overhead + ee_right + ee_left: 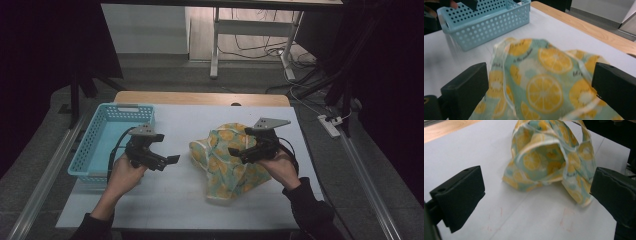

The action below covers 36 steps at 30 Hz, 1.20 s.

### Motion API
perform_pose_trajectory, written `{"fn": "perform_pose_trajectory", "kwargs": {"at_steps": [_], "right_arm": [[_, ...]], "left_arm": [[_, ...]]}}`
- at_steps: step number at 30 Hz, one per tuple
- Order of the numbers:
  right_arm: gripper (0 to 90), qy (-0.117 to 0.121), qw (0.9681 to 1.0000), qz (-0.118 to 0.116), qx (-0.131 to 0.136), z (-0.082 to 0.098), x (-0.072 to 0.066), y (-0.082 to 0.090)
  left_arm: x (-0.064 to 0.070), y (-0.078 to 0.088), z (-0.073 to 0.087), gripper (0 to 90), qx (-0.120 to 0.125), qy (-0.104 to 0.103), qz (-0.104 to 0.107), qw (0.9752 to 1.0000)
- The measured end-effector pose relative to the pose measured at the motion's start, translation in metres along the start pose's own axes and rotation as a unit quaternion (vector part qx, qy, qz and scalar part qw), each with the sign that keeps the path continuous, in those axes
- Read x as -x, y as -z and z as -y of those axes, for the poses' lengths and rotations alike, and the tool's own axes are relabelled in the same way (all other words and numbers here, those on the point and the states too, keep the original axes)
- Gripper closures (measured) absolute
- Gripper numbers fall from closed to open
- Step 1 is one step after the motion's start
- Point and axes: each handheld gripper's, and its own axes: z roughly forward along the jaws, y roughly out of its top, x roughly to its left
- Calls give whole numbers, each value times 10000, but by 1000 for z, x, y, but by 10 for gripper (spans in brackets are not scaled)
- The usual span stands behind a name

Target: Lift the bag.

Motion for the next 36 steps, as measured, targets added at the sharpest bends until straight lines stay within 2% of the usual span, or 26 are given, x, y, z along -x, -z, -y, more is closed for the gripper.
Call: {"fn": "perform_pose_trajectory", "kwargs": {"at_steps": [7, 17, 22, 30, 36], "right_arm": [[6, -21, 9999, 145, -35, 25, -7, 14], [6, -192, 9992, 353, -17, 62, -21, 37], [6, -201, 9983, 537, -77, 83, -30, 47], [0, -311, 9975, 624, -142, 114, -40, 66], [0, -267, 9959, 829, -255, 131, -49, 74]], "left_arm": [[11, 11, 27, 0, -22, 103, -124, 9999], [39, 36, 70, 0, 74, 121, -586, 9982], [47, 45, 94, 0, 130, 200, -718, 9971], [51, 64, 131, 0, 102, 517, -950, 9941], [47, 70, 153, 0, -12, 716, -1042, 9920]]}}
